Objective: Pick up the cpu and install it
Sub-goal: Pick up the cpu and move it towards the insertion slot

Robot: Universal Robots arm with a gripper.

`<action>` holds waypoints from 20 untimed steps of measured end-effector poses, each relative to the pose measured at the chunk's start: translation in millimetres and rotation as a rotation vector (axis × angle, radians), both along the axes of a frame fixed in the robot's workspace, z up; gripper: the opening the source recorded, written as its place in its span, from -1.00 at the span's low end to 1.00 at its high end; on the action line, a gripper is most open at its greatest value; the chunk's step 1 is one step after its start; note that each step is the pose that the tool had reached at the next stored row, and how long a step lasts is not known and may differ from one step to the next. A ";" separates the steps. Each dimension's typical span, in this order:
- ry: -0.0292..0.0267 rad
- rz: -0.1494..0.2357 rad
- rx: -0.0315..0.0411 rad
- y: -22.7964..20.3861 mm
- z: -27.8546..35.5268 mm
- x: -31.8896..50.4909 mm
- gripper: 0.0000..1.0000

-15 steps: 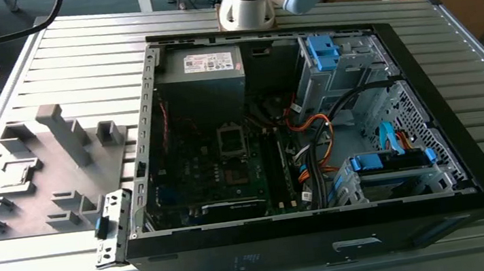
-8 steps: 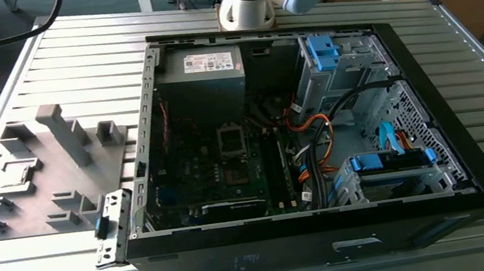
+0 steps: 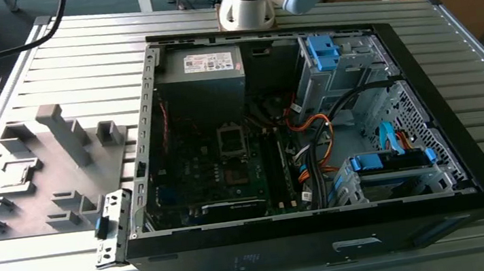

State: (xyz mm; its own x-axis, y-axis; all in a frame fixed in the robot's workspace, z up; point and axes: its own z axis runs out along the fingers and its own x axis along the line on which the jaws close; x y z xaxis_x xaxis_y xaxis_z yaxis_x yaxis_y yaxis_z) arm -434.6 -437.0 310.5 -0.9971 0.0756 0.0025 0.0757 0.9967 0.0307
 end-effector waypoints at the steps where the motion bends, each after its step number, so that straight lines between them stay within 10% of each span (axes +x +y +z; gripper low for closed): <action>1: 0.0010 0.000 -0.0007 0.0 -1.9 -0.5 -0.79; 20: 0.0096 0.000 -0.0178 0.0 -35.4 -18.3 -0.79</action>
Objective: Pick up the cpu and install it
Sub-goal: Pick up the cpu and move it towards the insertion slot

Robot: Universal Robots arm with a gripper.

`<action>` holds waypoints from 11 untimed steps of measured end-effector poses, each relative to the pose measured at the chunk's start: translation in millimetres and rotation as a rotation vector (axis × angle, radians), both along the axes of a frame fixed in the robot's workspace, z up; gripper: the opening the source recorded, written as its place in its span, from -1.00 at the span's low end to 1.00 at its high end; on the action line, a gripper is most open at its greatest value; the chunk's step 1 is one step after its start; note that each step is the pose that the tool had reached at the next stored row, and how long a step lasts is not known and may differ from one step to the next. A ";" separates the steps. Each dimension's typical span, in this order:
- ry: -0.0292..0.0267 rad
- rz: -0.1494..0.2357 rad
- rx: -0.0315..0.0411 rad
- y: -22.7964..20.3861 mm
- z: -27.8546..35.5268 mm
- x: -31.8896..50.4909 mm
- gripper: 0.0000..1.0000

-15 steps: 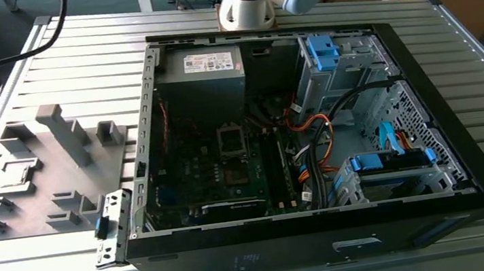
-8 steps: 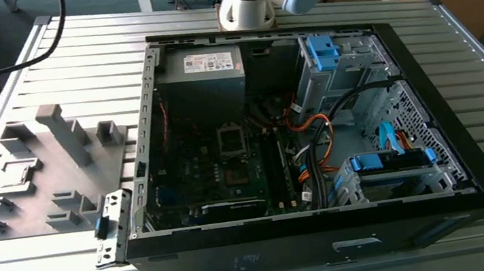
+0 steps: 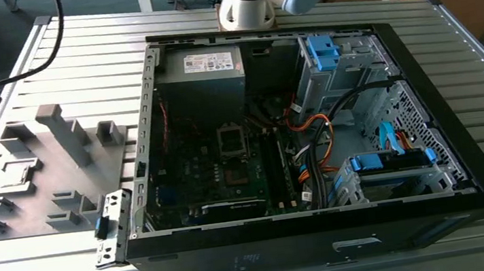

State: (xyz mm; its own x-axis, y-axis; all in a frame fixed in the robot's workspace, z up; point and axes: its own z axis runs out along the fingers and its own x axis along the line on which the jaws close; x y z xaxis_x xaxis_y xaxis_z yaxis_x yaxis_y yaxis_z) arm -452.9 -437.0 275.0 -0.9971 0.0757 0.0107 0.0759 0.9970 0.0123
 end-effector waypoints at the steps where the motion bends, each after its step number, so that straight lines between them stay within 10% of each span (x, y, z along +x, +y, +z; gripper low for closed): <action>1: 0.0001 0.000 -0.0009 0.0 -2.0 -1.0 -0.79; 11: 0.0041 0.000 -0.0087 0.0 -19.8 -5.4 -0.79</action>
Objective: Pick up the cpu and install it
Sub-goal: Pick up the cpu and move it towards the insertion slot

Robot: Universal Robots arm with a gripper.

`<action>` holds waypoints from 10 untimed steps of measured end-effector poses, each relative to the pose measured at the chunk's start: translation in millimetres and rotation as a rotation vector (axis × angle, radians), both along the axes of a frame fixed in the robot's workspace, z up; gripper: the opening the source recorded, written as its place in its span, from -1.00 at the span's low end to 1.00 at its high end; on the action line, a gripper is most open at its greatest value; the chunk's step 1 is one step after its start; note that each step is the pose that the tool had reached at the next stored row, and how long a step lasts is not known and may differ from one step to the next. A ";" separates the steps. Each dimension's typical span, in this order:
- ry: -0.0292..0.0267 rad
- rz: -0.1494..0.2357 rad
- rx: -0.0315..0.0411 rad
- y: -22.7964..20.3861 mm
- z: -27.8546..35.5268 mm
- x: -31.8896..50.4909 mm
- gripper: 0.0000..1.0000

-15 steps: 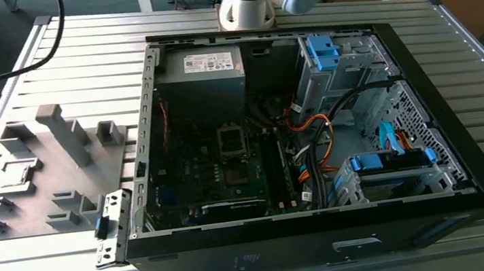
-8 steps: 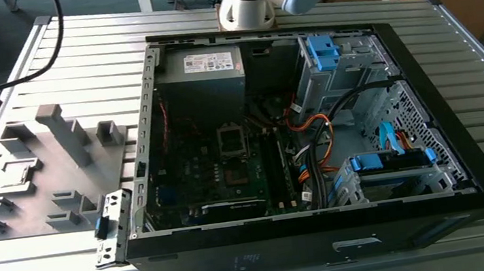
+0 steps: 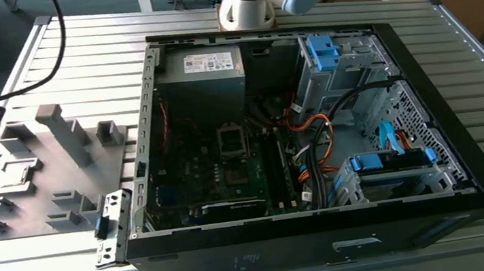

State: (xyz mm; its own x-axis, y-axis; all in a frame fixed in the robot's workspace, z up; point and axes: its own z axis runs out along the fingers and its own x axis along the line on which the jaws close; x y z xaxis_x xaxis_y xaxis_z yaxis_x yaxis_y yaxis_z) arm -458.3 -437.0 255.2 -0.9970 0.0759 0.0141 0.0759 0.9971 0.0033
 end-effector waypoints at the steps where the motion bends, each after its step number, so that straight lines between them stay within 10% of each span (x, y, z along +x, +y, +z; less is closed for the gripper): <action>1: 0.0002 0.000 -0.0004 0.0 -1.4 -0.2 -0.79; 10: 0.0032 0.000 -0.0026 0.0 -17.0 -1.5 -0.79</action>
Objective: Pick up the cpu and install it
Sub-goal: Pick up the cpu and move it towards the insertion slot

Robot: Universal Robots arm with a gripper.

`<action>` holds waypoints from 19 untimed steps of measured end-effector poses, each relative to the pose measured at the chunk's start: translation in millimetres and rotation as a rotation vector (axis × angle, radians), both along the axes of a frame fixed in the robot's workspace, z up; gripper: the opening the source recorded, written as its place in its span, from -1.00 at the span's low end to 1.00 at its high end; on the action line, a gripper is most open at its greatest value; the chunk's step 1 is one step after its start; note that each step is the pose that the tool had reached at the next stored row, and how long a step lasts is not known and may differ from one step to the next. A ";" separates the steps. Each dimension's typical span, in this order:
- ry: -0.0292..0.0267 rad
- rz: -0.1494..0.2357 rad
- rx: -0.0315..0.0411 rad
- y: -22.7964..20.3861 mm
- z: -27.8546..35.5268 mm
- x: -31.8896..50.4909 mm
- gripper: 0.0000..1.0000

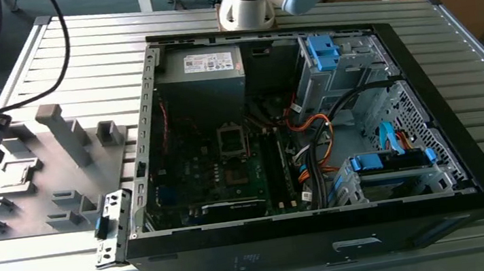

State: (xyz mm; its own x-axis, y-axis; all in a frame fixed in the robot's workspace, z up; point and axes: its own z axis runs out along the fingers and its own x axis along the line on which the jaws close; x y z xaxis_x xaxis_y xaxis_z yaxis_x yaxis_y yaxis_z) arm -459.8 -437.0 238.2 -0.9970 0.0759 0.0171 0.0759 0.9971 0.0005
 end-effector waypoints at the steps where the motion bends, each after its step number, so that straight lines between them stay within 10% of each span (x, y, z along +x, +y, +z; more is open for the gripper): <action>1: 0.0000 0.000 0.0000 0.0 -1.6 -0.1 -0.79; 19: 0.0012 0.038 -0.0041 -0.1 -26.3 -1.2 -0.79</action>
